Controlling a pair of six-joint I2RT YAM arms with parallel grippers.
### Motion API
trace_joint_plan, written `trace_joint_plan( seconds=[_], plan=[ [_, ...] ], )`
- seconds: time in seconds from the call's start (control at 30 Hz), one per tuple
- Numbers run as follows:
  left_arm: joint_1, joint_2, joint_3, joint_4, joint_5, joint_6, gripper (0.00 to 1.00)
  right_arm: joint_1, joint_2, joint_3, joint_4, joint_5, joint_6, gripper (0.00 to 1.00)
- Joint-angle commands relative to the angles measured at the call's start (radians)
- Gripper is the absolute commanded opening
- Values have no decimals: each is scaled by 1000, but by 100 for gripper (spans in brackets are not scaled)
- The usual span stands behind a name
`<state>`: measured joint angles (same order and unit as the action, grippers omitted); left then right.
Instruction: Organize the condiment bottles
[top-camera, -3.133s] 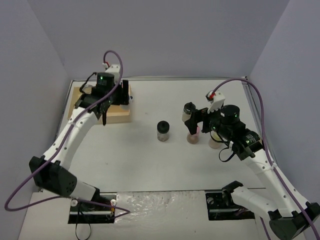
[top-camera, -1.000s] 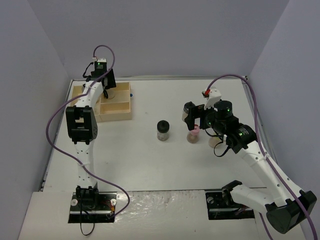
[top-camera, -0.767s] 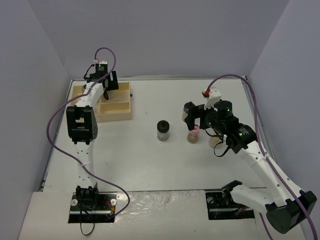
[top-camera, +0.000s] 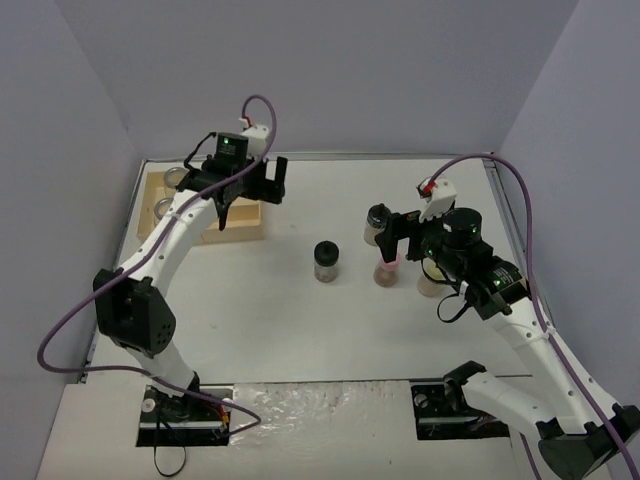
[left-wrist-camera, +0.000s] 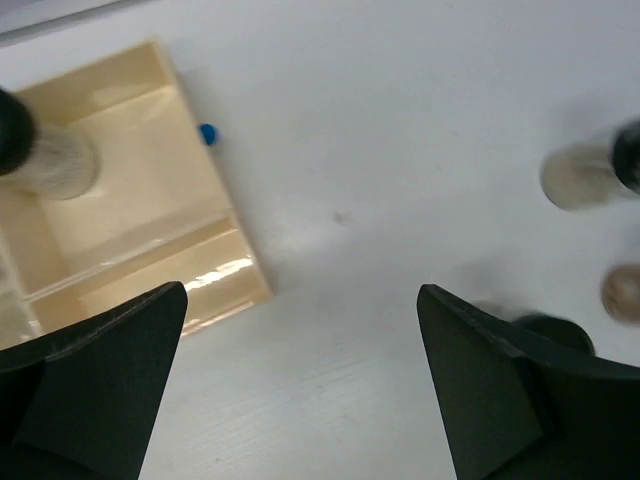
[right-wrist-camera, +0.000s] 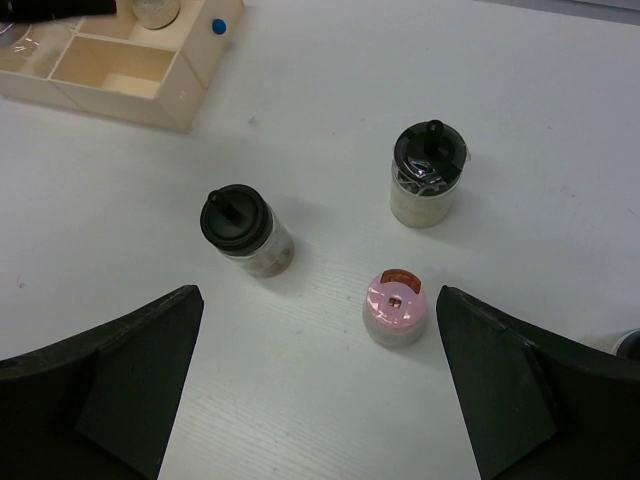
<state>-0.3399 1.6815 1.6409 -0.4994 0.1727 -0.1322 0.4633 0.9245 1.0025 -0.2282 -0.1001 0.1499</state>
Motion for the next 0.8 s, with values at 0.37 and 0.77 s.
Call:
trace_joint_plan(
  seconds=[0.37,0.77],
  plan=[
    [-271,-105,-278,135,267,126,97,-8,-43,5,68,-12,-13,100],
    [-313,71,-194,180,127,129,97,-8,-47,15,64,-4,-10,100]
  ],
)
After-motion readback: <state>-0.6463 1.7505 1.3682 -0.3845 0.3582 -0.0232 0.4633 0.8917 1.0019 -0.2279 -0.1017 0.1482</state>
